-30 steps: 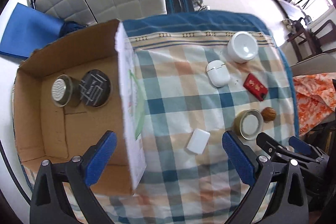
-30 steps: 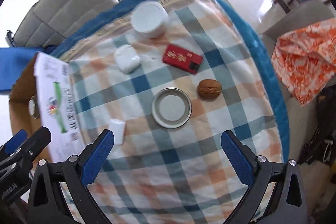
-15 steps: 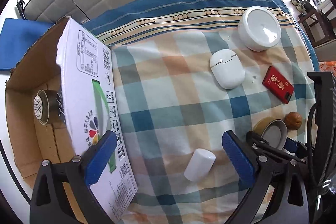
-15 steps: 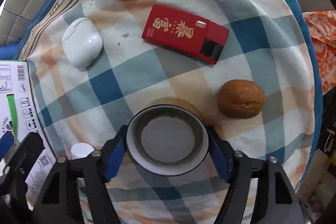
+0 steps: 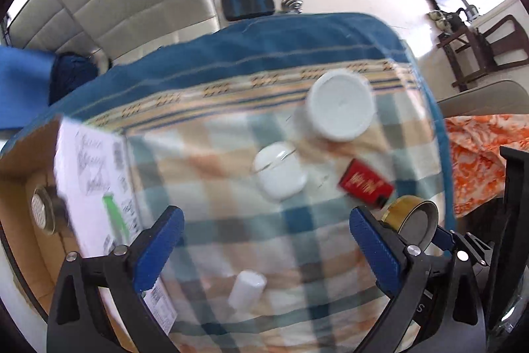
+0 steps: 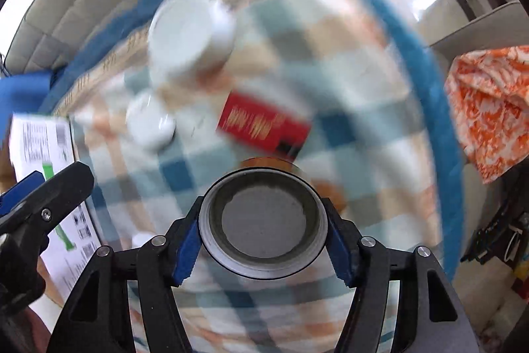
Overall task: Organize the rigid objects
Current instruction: 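Grasp the metal lid with the right tool while the left tool reaches the white container, then grasp the white round container with the left tool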
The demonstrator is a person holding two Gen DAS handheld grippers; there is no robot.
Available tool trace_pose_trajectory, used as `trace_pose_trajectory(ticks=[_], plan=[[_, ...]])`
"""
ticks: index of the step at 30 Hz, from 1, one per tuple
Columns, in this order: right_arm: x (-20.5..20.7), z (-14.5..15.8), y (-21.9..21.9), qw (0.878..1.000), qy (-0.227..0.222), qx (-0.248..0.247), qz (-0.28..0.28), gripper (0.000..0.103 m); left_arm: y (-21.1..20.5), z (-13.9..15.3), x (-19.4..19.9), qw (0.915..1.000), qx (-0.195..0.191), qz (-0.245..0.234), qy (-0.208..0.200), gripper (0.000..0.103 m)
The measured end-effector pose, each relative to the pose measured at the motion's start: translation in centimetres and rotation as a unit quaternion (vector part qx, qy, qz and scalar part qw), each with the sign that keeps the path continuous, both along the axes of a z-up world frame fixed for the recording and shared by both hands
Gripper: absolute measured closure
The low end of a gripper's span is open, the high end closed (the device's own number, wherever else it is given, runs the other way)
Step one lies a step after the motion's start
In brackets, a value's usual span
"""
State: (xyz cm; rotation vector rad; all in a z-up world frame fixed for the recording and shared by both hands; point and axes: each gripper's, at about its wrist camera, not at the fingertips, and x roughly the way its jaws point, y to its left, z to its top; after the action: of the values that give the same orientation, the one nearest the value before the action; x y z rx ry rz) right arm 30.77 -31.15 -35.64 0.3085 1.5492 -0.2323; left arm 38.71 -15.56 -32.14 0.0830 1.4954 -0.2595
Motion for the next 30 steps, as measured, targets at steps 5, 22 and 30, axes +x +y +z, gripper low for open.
trace_pose_trajectory(ticks=[5,22,30], plan=[[3.2,0.7,-5.5,0.999,-0.011,-0.013,-0.037,0.035,-4.5,-2.0,4.4,0.9991,-0.016,-0.023,0.032,0.0],[6.5,-3.8,-9.7,0.998,0.015,-0.006,-0.06,0.035,-10.2,-9.6,8.1,0.994,0.018,-0.055,0.093,0.021],[6.7,-4.1,-9.5,0.998,0.02,-0.01,-0.053,0.035,-10.4,-8.4,7.7,0.9958,0.019,-0.063,0.063,0.037]])
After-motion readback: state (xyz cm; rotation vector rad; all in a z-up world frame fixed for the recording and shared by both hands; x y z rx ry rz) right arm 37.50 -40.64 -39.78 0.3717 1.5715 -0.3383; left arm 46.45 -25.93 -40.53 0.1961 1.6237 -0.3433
